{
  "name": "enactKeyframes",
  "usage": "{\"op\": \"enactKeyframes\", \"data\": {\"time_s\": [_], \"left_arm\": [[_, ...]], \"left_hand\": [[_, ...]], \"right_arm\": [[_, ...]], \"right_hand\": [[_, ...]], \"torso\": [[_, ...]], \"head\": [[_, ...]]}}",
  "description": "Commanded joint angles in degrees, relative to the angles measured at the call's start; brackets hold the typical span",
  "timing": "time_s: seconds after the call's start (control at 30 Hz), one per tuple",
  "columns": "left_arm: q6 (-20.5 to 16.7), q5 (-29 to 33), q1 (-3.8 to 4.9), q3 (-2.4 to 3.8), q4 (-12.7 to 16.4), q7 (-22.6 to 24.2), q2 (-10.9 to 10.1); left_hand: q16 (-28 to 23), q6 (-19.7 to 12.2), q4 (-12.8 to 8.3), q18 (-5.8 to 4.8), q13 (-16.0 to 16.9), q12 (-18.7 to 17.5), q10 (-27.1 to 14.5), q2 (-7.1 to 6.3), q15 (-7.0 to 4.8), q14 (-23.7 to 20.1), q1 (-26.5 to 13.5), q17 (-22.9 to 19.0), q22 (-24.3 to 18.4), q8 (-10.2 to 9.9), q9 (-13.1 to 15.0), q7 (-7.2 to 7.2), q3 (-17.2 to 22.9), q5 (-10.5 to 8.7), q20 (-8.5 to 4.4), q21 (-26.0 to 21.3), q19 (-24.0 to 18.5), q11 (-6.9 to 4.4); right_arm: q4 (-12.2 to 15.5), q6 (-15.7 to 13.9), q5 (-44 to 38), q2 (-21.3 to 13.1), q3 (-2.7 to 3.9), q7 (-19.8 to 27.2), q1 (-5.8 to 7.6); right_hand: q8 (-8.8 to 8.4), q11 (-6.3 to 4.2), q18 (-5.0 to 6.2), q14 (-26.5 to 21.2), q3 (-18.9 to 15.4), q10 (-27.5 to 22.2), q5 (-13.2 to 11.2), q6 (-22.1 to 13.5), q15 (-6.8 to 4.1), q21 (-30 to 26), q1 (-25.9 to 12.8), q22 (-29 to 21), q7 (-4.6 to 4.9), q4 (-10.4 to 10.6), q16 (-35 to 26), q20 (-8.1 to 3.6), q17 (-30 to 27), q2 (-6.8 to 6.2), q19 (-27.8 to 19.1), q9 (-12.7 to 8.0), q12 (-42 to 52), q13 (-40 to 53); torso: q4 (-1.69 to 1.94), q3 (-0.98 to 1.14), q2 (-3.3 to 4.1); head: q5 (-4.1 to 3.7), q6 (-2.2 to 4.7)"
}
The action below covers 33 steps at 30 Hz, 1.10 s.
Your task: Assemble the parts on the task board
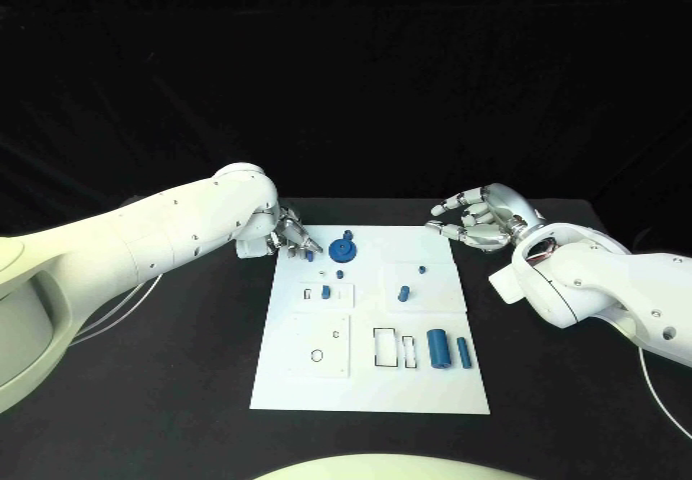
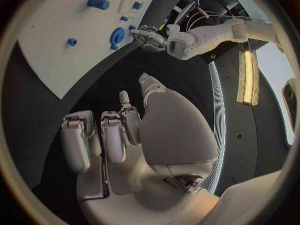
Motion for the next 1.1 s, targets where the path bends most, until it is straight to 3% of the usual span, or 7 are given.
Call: {"op": "enactKeyframes", "data": {"time_s": [0.03, 0.23, 0.4, 0.63, 0.73, 0.87, 1.1], "left_arm": [[1.08, 0.85, -0.04, -0.01, -0.10, 0.50, 0.16], [-0.69, 1.34, -0.09, -0.04, -0.25, 0.49, 0.11], [-2.05, 2.37, -0.12, -0.03, -0.24, 0.48, 0.02], [-2.65, 4.09, -0.14, -0.03, 0.00, 0.73, -0.15], [-2.73, 4.88, -0.14, -0.03, 0.05, 1.02, -0.17], [-2.88, 5.54, -0.14, -0.03, 0.19, 1.28, -0.30], [-3.67, 7.07, -0.14, -0.03, 2.10, 1.26, -1.89]], "left_hand": [[-0.12, 0.48, -0.04, 0.06, -0.13, 0.11, -0.26, 0.64, 0.33, 3.70, 0.50, 6.81, -0.05, -0.36, -0.13, -0.03, -0.21, -0.12, 0.41, 0.08, -0.15, 0.00], [-0.07, 0.72, -0.08, 0.07, -0.28, 0.28, -0.35, 1.61, 0.31, 3.69, 1.77, 6.86, 0.02, -0.46, -0.33, -0.07, 0.01, -0.03, 0.43, 0.10, -0.19, -0.04], [0.00, 1.20, -0.61, 0.07, -0.44, 0.69, -0.38, 3.45, 0.11, 3.72, 4.48, 6.96, 0.17, -0.12, -0.31, -0.39, 1.03, 0.03, 0.31, 0.18, -0.16, -0.30], [-0.01, 1.20, -2.40, 0.07, -0.13, 1.53, -0.50, 4.87, -0.37, 3.67, 9.16, 6.83, 0.30, 1.78, 0.84, -1.06, 3.58, 0.02, -0.13, 0.21, -0.22, -0.88], [0.01, 0.44, -4.28, 0.05, -0.42, 1.55, -0.69, 5.39, -0.55, 3.67, 11.87, 6.84, 0.40, 2.46, 1.41, -1.25, 6.11, -0.09, -0.31, 0.24, -0.24, -1.06], [0.01, -0.58, -7.61, 0.00, -0.67, 1.61, -0.45, 5.29, -0.40, 3.67, 14.26, 6.80, 0.58, 3.56, 2.29, -0.85, 11.80, -1.45, -0.28, 0.32, -0.28, -0.90], [-0.01, -0.76, -9.85, 0.01, 0.18, 2.81, 0.65, 4.02, -0.31, 3.64, 12.34, 6.65, 0.77, 5.14, 3.29, -0.79, 17.33, -1.80, -0.13, 0.44, -0.30, -0.79]], "right_arm": [[0.04, 0.76, -0.19, 0.03, 0.01, 0.69, -0.03], [0.03, 0.75, -0.19, 0.04, 0.01, 0.70, -0.03], [0.01, 0.72, -0.19, 0.03, 0.01, 0.68, -0.03], [0.00, 0.77, -0.19, 0.01, 0.01, 0.63, -0.03], [-0.01, 0.80, -0.19, 0.03, 0.01, 0.61, -0.03], [-0.08, 0.85, -0.19, 0.09, 0.01, 0.58, -0.03], [-0.12, 1.00, -0.19, 0.05, 0.01, 0.48, -0.03]], "right_hand": [[0.25, -0.11, -0.39, 5.52, -0.25, -0.29, -0.32, -0.07, 0.19, 0.25, -0.47, 15.10, -0.19, -0.12, -0.31, 0.17, 13.12, 0.12, 6.00, -0.05, -0.10, 5.91], [0.26, -0.11, -0.39, 5.52, -0.25, -0.26, -0.34, -0.10, 0.19, 0.25, -0.43, 15.10, -0.19, -0.16, -0.31, 0.17, 13.13, 0.23, 6.00, -0.08, -0.07, 5.93], [0.26, -0.11, -0.39, 5.52, -0.25, -0.26, -0.34, -0.10, 0.19, 0.25, -0.43, 15.10, -0.19, -0.16, -0.31, 0.17, 13.13, 0.23, 6.00, -0.08, -0.07, 5.93], [0.26, -0.11, -0.39, 5.52, -0.25, -0.26, -0.34, -0.10, 0.19, 0.25, -0.43, 15.10, -0.19, -0.16, -0.31, 0.17, 13.13, 0.23, 6.00, -0.08, -0.07, 5.93], [0.28, -0.11, -0.39, 5.51, -0.24, -0.24, -0.34, -0.08, 0.18, 0.25, -0.41, 15.10, -0.19, -0.17, -0.33, 0.17, 13.08, 0.29, 6.00, -0.08, -0.05, 5.95], [0.28, -0.11, -0.39, 5.51, -0.24, -0.24, -0.34, -0.08, 0.18, 0.25, -0.41, 15.10, -0.19, -0.17, -0.33, 0.17, 13.08, 0.29, 6.00, -0.08, -0.05, 5.95], [0.28, -0.11, -0.39, 5.51, -0.24, -0.24, -0.34, -0.08, 0.18, 0.25, -0.41, 15.10, -0.19, -0.17, -0.33, 0.17, 13.08, 0.29, 6.00, -0.08, -0.05, 5.95]], "torso": [[0.04, -0.01, -0.04], [0.03, 0.02, -0.06], [0.00, 0.00, -0.05], [0.06, 0.03, -0.05], [0.12, 0.04, -0.06], [0.01, 0.05, -0.08], [0.04, 0.10, -0.13]], "head": [[-0.06, -0.09], [-0.13, -0.15], [-0.19, -0.19], [-0.20, -0.30], [-0.19, -0.35], [-0.06, -0.39], [-0.03, -0.35]]}}
